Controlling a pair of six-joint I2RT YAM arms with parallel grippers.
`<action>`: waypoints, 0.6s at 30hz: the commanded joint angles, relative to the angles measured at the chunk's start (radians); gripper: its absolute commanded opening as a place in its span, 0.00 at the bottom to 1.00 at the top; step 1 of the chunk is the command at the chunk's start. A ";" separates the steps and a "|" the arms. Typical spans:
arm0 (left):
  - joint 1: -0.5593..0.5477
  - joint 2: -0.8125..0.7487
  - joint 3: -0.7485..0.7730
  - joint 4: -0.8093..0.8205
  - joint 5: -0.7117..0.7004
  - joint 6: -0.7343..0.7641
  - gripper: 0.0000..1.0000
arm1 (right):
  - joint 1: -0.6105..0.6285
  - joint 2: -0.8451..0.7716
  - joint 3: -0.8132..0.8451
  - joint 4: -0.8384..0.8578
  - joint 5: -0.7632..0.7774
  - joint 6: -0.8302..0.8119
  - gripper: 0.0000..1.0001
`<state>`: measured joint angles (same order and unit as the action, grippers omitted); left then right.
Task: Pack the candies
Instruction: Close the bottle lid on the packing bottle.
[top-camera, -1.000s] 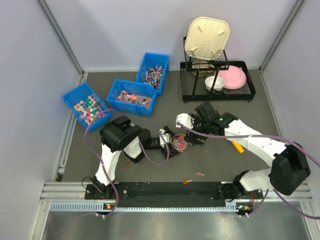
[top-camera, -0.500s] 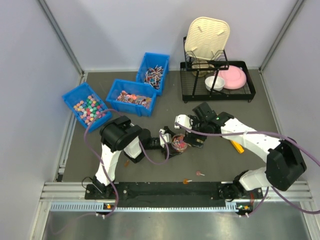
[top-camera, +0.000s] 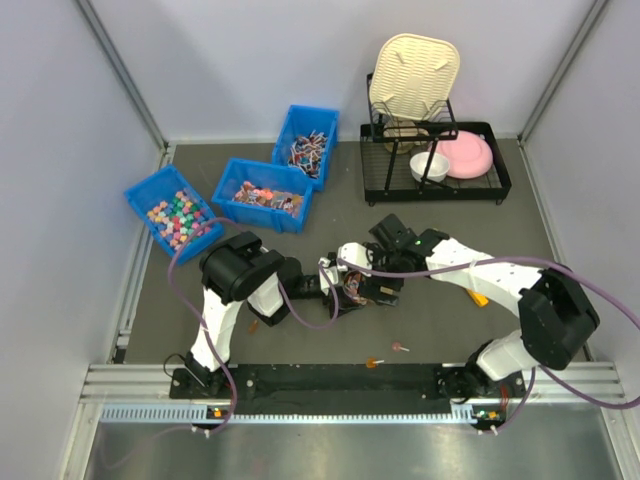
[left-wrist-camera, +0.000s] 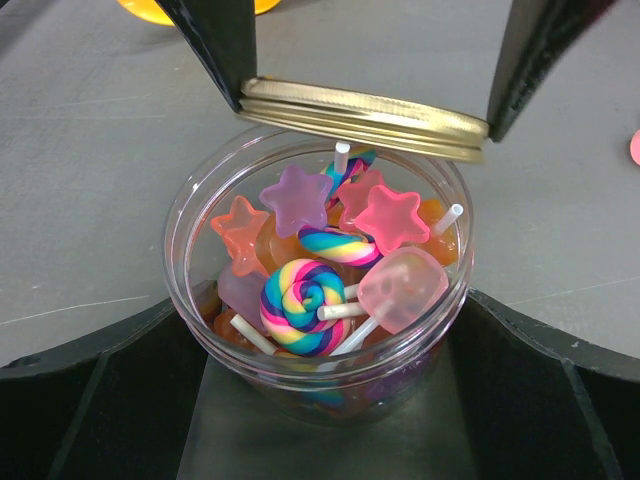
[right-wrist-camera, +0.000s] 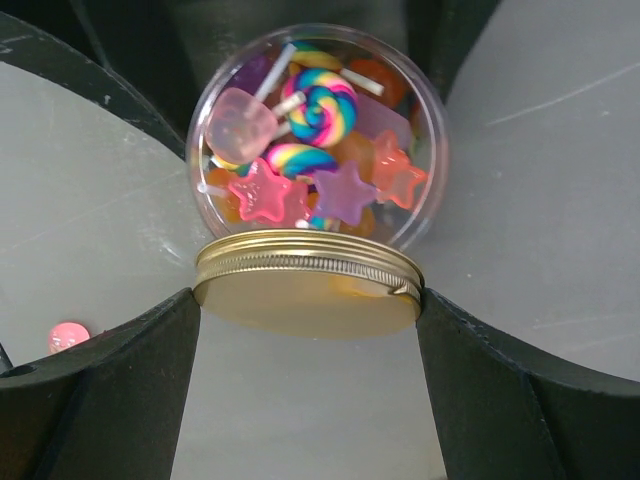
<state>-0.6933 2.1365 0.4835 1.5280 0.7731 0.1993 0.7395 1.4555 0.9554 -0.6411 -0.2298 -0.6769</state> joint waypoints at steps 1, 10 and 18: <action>0.011 0.063 -0.013 0.170 -0.040 0.055 0.99 | 0.018 0.005 0.022 0.027 0.012 0.010 0.73; 0.012 0.062 -0.013 0.170 -0.040 0.052 0.99 | 0.018 -0.017 0.042 0.031 0.030 0.011 0.71; 0.012 0.060 -0.013 0.170 -0.040 0.049 0.99 | 0.012 -0.078 0.062 0.029 0.063 0.002 0.71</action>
<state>-0.6926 2.1368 0.4854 1.5249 0.7727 0.1932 0.7506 1.4437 0.9577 -0.6395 -0.1986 -0.6708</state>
